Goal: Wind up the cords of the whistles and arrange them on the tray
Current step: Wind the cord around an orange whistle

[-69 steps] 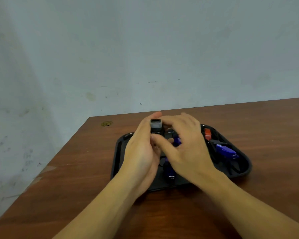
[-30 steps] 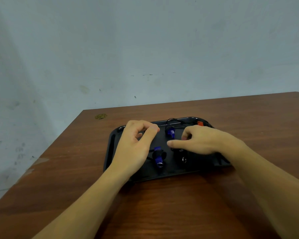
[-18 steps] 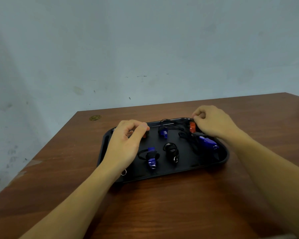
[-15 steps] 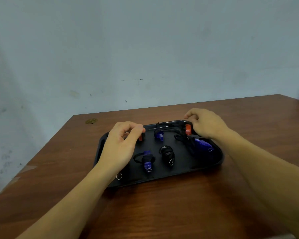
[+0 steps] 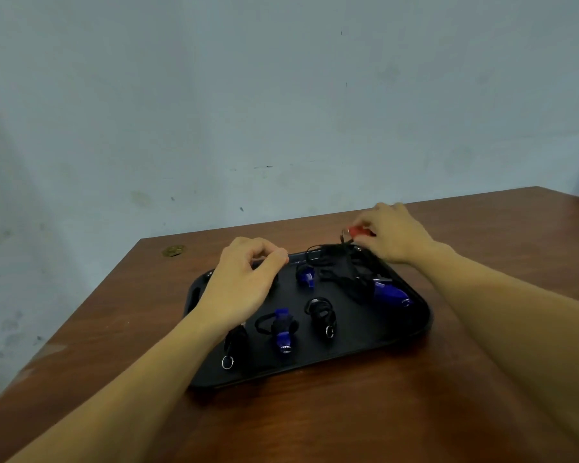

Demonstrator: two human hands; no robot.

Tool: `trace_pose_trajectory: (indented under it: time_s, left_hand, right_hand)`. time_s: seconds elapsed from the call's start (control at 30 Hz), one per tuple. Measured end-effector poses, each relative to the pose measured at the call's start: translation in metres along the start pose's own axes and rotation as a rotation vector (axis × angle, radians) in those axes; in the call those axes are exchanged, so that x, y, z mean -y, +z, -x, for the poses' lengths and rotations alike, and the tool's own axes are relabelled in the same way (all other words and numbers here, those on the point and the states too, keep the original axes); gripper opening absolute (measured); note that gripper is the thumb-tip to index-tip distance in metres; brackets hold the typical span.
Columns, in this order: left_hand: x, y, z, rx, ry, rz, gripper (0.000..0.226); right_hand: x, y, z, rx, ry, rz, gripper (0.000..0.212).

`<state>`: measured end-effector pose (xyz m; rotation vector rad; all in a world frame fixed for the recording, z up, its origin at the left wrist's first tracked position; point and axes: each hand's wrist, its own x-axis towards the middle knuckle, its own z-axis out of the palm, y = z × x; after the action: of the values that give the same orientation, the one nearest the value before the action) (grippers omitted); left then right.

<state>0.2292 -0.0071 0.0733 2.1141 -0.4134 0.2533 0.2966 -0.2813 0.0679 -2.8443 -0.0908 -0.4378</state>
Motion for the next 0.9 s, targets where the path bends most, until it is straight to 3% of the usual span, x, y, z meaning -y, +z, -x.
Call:
trace_pose_trajectory:
  time_s: [0.07, 0.17, 0.33, 0.47, 0.57, 0.63, 0.73, 0.83, 0.9]
  left_hand:
    - [-0.007, -0.004, -0.005, -0.018, 0.015, 0.007, 0.018]
    - [-0.025, -0.011, -0.015, -0.059, 0.057, 0.042, 0.014]
    - [-0.073, -0.018, -0.038, -0.058, 0.052, 0.199, 0.024]
    - [-0.105, -0.028, -0.052, -0.042, 0.025, 0.236, 0.041]
    - [-0.116, -0.036, -0.053, -0.045, 0.100, 0.182, 0.032]
    - [-0.122, -0.040, -0.051, -0.073, 0.133, 0.191, 0.030]
    - [-0.131, -0.044, -0.050, -0.116, 0.142, 0.293, 0.033]
    - [-0.136, -0.046, -0.049, -0.149, 0.169, 0.337, 0.036]
    - [-0.135, -0.049, -0.050, -0.198, 0.158, 0.294, 0.038]
  right_hand:
    - [0.009, -0.018, -0.001, -0.166, -0.004, -0.273, 0.031]
    - [0.037, -0.053, 0.003, -0.241, -0.090, -0.542, 0.022]
    - [0.081, -0.091, 0.008, -0.301, -0.277, -0.494, 0.020]
    - [0.100, -0.106, 0.014, -0.216, -0.412, -0.557, 0.017]
    - [0.105, -0.113, 0.022, -0.209, -0.424, -0.605, 0.018]
    - [0.107, -0.116, 0.027, -0.255, -0.371, -0.682, 0.034]
    - [0.118, -0.116, 0.034, -0.121, -0.198, -1.015, 0.061]
    - [0.131, -0.111, 0.044, 0.141, -0.107, -1.338, 0.042]
    - [0.134, -0.106, 0.048, 0.144, -0.075, -1.355, 0.029]
